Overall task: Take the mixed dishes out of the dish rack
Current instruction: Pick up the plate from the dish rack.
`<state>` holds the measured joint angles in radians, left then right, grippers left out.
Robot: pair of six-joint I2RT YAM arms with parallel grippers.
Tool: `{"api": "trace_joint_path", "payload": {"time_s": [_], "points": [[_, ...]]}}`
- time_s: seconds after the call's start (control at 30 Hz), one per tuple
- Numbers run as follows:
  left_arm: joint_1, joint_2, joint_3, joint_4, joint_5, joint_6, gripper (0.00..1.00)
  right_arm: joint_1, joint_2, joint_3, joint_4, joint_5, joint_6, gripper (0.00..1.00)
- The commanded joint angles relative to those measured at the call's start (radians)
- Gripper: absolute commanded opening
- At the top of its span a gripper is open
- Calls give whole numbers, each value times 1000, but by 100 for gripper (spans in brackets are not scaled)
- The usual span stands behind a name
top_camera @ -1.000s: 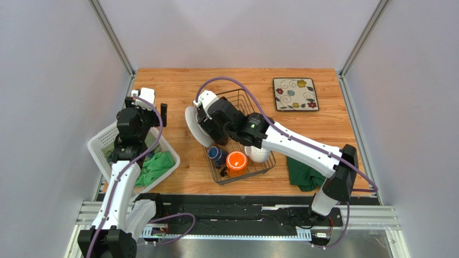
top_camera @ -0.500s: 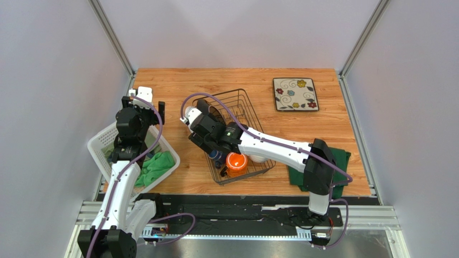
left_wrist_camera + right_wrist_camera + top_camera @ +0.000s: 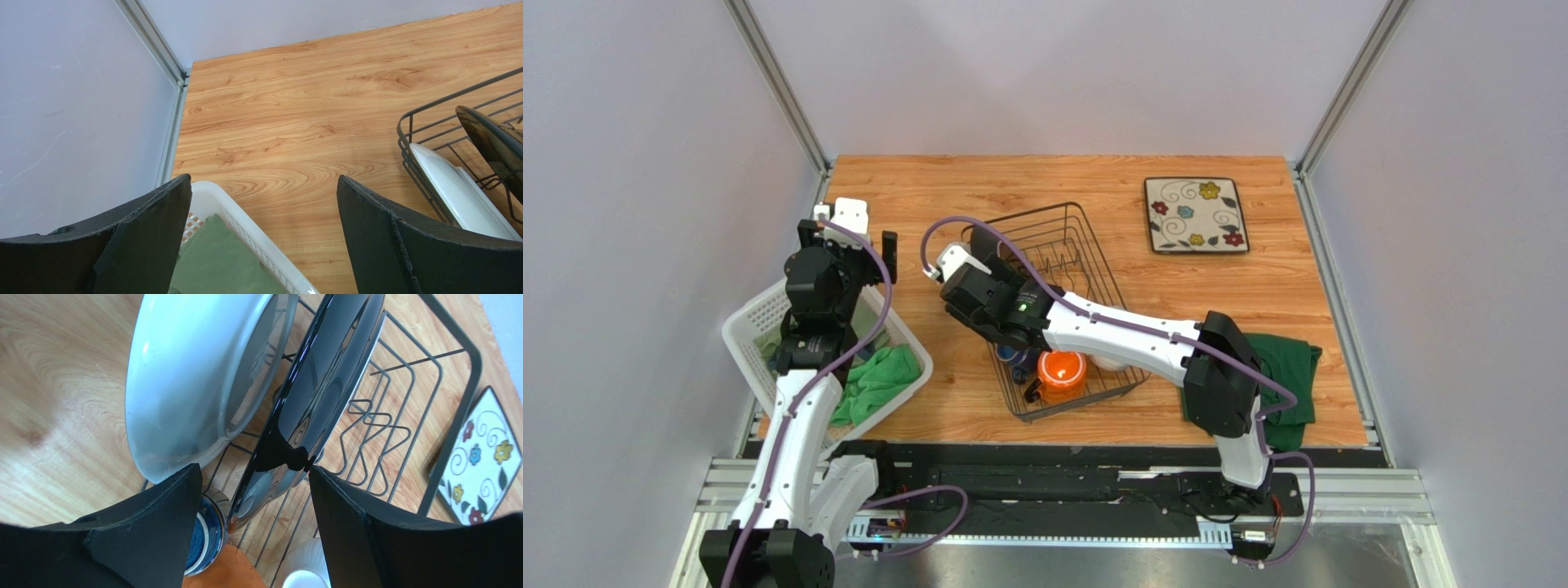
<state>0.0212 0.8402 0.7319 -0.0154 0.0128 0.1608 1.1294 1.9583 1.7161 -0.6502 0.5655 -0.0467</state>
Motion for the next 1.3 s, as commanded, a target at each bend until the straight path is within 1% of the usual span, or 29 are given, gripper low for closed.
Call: {"api": "trace_joint_path", "payload": {"time_s": [0.0,0.4,0.63,1.27], "points": [[2,-24,0,38,-10,-20,96,-20,19,56,73,88,-21,71],[-1,-27,0,40,-8,-24,96,-42,5,54,96,152,-42,70],[0,-33,-3,40,-10,-21,96,-54,-2,57,100,174,-33,68],[0,-44,-12,46,-10,-21,96,-79,-52,-13,165,264,-30,68]]}}
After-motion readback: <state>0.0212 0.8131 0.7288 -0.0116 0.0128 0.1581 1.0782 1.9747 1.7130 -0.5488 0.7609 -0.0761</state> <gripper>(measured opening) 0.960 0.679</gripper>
